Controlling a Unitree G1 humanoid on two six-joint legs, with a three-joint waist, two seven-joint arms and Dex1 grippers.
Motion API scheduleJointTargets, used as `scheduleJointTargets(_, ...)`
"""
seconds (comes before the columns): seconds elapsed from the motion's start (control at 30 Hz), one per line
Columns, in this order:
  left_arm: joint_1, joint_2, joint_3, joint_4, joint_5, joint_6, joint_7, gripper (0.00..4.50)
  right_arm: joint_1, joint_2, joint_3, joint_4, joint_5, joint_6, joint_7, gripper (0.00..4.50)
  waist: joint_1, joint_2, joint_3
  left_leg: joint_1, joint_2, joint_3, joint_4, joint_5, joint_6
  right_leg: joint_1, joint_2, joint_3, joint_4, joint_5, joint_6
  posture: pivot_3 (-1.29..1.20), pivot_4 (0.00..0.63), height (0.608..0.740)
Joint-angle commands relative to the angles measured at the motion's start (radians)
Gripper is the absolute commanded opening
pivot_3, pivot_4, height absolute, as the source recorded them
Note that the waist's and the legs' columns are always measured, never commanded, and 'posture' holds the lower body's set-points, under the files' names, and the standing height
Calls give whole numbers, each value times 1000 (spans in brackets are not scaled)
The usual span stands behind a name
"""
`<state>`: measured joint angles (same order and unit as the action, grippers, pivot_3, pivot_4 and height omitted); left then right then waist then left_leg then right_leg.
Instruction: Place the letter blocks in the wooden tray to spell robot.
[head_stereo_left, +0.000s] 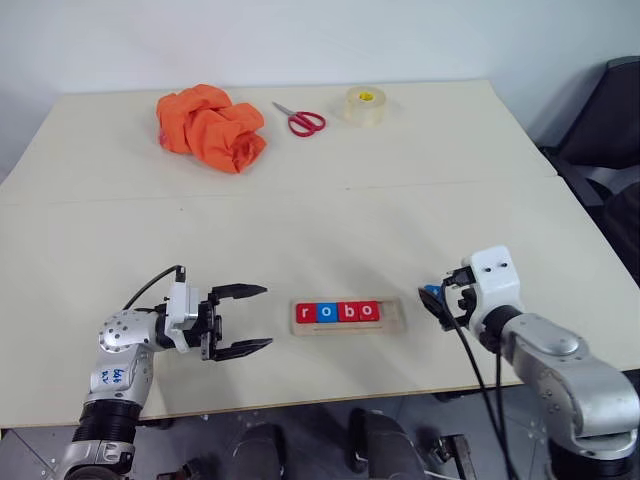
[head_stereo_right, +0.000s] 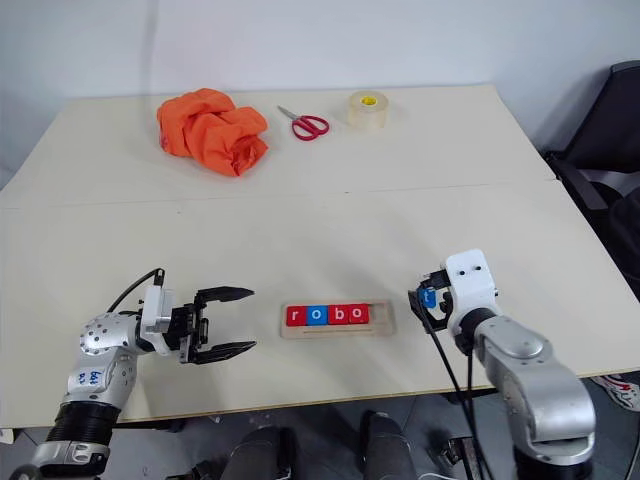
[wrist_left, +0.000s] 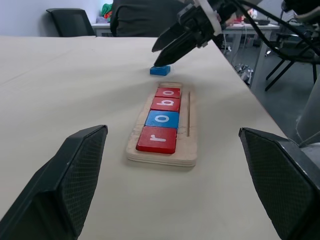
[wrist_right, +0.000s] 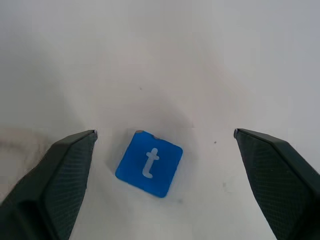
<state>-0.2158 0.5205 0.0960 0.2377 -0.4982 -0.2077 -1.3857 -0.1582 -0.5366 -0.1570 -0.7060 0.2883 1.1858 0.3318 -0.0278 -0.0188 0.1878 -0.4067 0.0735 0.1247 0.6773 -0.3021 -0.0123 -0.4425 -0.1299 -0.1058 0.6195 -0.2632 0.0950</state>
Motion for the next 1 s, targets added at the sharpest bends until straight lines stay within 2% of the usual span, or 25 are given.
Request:
scheduleJointTargets(0.03,16,-9,-4,-39,-2,-9,11,4500,-38,-193,32,43,42,-114,212,4480,-1,0,0,0,0,0,0,0,0,0,0,0,0,0,0,0,150,740)
scheduleJointTargets(0.13,26,-16,-5,-48,0,-11,19,4500,-58,-354,90,143,50,-231,386,4480,-1,0,0,0,0,-1,0,0,0,0,0,0,-1,0,0,0,150,740)
scheduleJointTargets(0.27,44,-23,-4,-66,0,-14,34,4500,-112,-478,199,301,2,-413,559,4480,-1,0,0,0,0,0,-1,0,0,1,0,0,-1,0,0,0,150,740)
scheduleJointTargets(0.33,54,-25,-4,-76,0,-14,42,4500,-152,-497,246,380,-24,-486,613,4480,0,0,0,0,0,1,0,0,0,0,0,0,-1,0,1,0,150,740)
scheduleJointTargets(0.57,102,-31,4,-121,2,-18,78,4500,-301,-451,378,648,-121,-649,725,4480,0,0,0,0,0,1,2,0,0,0,0,0,-1,0,1,0,150,740)
scheduleJointTargets(0.87,135,-29,6,-150,0,-23,109,4500,-361,-436,391,723,-161,-699,791,1558,2,0,0,0,0,1,4,0,0,2,-1,0,-1,2,1,0,150,740)
scheduleJointTargets(0.93,136,-28,6,-149,-2,-24,109,4500,-384,-436,382,709,-162,-686,797,1463,2,0,0,0,0,1,4,0,0,2,-1,0,-1,2,1,0,150,740)
scheduleJointTargets(1.0,135,-26,6,-143,-2,-27,105,4500,-446,-431,372,606,-109,-584,829,1463,2,0,0,0,0,1,4,0,0,1,-1,0,0,2,1,0,150,740)
